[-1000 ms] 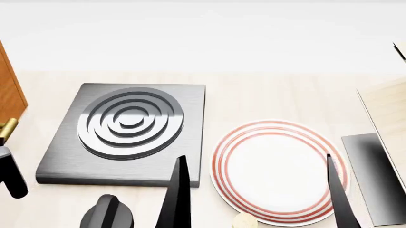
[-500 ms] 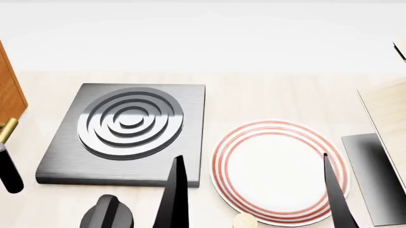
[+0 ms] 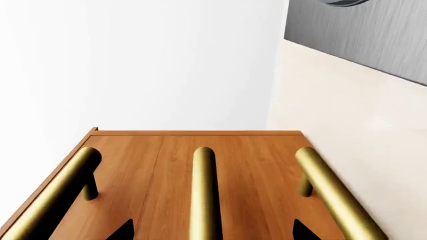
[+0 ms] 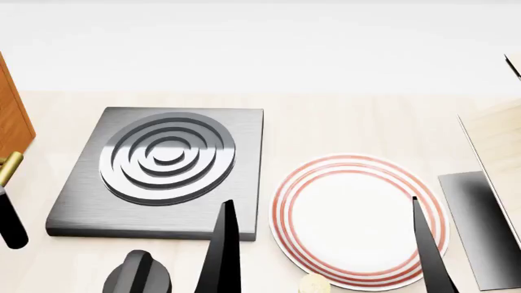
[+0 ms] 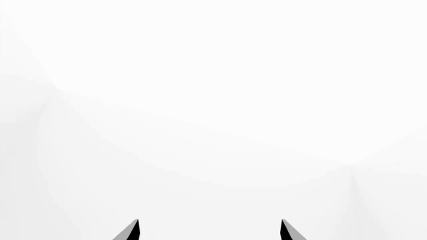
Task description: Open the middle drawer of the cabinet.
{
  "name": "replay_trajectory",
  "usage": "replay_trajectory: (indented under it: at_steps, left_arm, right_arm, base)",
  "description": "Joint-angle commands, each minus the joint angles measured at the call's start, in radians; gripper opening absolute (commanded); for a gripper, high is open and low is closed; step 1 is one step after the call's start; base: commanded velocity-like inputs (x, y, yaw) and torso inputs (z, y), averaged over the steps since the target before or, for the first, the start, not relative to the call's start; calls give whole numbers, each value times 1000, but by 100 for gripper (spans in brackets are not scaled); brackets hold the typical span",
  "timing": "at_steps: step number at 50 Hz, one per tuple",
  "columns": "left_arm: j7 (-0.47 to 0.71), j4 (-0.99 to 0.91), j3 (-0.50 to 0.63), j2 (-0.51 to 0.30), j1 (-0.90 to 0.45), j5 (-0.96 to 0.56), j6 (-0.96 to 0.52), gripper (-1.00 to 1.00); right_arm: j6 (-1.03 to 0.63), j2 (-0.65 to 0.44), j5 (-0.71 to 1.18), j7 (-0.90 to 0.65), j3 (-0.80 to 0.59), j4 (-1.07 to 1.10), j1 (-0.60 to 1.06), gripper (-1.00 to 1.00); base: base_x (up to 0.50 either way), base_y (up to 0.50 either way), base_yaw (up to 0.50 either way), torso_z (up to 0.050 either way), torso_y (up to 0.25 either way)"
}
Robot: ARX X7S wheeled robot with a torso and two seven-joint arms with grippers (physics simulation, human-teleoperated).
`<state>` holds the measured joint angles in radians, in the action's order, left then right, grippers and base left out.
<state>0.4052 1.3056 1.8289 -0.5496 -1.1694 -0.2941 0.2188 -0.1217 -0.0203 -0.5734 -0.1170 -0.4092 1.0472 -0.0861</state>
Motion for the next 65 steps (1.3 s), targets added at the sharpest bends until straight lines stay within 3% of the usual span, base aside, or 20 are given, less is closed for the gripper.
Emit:
replay_trajectory:
  at_steps: [1, 32, 65]
  left_arm:
    - [-30, 2, -86, 21, 5, 81, -16, 100]
    - [-46, 3, -254, 32, 33, 203, -45, 100]
    - [-49, 3, -340, 28, 41, 276, -92, 100]
  right_arm:
    - [3, 20, -20, 26, 24, 0, 0, 100]
    - [-5, 20, -23, 33, 16, 0, 3, 100]
    - [4, 20, -27, 34, 16, 0, -4, 100]
  base:
    - [0, 0, 0, 0, 0]
    - [0, 0, 0, 0, 0]
    - [0, 0, 0, 0, 0]
